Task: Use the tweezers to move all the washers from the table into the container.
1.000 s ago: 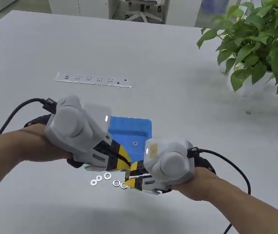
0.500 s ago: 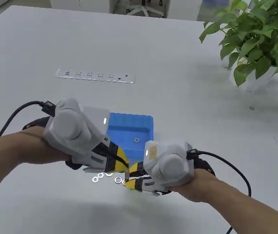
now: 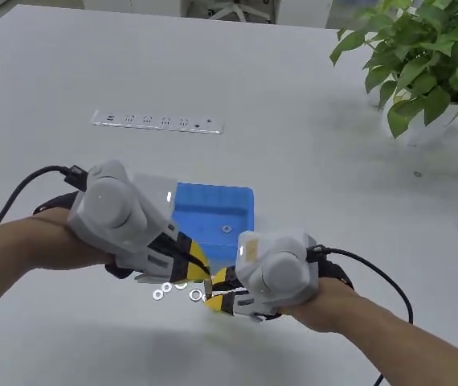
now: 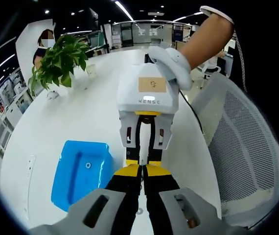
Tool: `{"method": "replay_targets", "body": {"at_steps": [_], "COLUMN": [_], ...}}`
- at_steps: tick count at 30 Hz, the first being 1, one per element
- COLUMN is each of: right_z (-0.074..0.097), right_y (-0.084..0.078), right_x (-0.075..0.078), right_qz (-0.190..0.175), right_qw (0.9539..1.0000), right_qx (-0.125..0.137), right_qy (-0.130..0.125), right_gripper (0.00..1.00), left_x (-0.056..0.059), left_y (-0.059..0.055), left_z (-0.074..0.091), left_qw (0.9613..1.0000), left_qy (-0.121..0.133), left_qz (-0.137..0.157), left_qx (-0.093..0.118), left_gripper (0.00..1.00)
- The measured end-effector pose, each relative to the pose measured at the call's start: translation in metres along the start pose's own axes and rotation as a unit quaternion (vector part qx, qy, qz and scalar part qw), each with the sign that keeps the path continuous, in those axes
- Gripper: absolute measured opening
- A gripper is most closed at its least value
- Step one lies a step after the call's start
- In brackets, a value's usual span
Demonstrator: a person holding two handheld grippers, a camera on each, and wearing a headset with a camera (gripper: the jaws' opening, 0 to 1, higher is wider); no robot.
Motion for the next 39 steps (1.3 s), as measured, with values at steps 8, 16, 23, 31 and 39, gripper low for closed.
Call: {"method": "replay_targets", "body": {"at_steps": [8, 16, 23, 31, 39], "right_z": [-0.0016, -0.0011, -0.0011, 0.0002, 0.0058], "right_y": [-0.0008, -0.0018, -0.0018, -0.0008, 0.0028], "right_x": [0.0006, 0.0013, 0.0011, 0.0002, -0.0010], "right_qz": [-0.004, -0.016, -0.023, -0.018, -0.016], "right_qw": [1.0000, 0.9999, 0.9997, 0.9998, 0.9999], "right_qx": [-0.001, -0.002, -0.001, -0.004, -0.004], "right_qy": [0.001, 0.001, 0.001, 0.001, -0.001], "right_gripper": [0.12, 0.10, 0.09, 0.09, 0.09], "left_x": [-0.0008, 0.0000, 0.0007, 0.0011, 0.0018], "left_y": [0.0001, 0.0028, 0.0033, 0.0034, 0.0085], "left_z": [-0.0001, -0.0020, -0.0014, 0.0002, 0.0042], "left_qw": [1.0000, 0.9999, 1.0000, 1.0000, 0.9999], "left_qy": [0.004, 0.006, 0.004, 0.004, 0.005], "left_qz": [0.003, 0.005, 0.005, 0.004, 0.003], "left_qx": [0.002, 0.008, 0.006, 0.006, 0.009], "left_gripper": [0.06, 0.05, 0.05, 0.05, 0.05]}}
Point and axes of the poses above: the centre of the closed fingertips' face, and the gripper's own axes: z roughly backward along the fingers, x roughly to its right, y roughly out of its top, the point moved 5 cm from there along z, roughly backward along the fingers, and after that the axes turned 6 degrees about -z, right-handed, at the moved point
